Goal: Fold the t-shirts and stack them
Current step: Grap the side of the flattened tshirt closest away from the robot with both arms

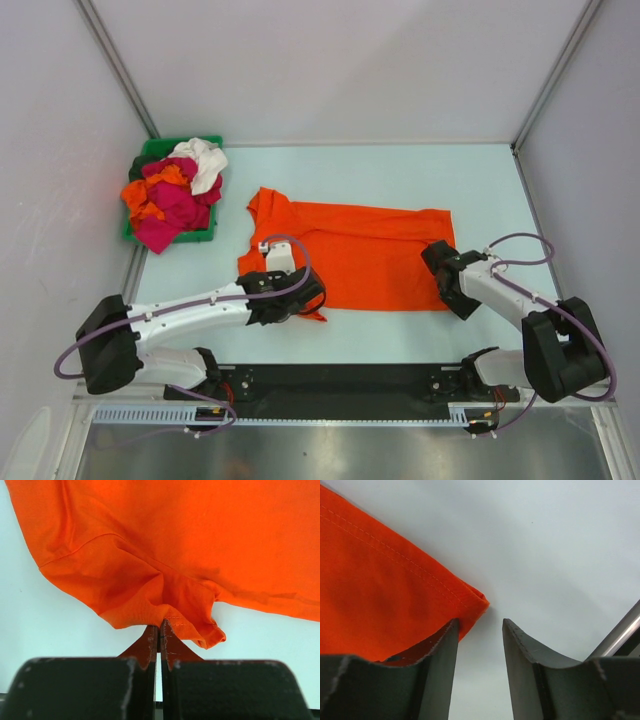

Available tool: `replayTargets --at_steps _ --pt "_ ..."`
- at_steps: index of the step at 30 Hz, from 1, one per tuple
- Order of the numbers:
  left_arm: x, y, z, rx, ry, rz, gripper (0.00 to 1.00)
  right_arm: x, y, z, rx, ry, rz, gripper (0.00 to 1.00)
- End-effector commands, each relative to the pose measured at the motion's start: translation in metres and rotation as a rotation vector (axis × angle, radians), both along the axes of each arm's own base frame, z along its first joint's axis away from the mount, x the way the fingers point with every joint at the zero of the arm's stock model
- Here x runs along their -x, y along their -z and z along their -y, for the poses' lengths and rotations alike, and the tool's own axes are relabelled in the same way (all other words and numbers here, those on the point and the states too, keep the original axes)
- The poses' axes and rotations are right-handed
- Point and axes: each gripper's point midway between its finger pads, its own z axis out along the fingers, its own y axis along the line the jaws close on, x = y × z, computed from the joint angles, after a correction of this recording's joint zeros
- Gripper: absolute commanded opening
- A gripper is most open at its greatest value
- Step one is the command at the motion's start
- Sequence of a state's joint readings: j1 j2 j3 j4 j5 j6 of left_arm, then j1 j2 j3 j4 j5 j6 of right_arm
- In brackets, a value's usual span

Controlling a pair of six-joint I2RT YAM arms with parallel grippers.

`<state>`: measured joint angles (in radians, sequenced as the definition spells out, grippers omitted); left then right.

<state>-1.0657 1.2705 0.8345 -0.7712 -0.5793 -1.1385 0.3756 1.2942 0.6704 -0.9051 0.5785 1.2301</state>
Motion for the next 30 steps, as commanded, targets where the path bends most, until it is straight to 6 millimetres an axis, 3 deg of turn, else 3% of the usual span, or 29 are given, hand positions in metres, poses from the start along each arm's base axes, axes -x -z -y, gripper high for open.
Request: replayTargets --at_steps 1,9,21,30 --pt "-0.003 -0.007 -0.002 0.018 0.007 0.021 0.00 -0.002 0.005 0.000 -0.007 0.004 0.008 0.43" --pt "-0.001 -0.004 -0.003 0.017 0.001 0.010 0.00 -0.003 0.009 0.001 0.002 -0.004 0.001 0.37" --pt "-0.002 -0.005 -0.004 0.017 -0.007 0.011 0.00 -0.002 0.019 0.000 0.016 -0.016 -0.057 0.41" --pt "-0.003 -0.006 -0.005 0.017 -0.009 0.017 0.00 -0.005 0.022 -0.002 0.012 -0.021 -0.059 0.10"
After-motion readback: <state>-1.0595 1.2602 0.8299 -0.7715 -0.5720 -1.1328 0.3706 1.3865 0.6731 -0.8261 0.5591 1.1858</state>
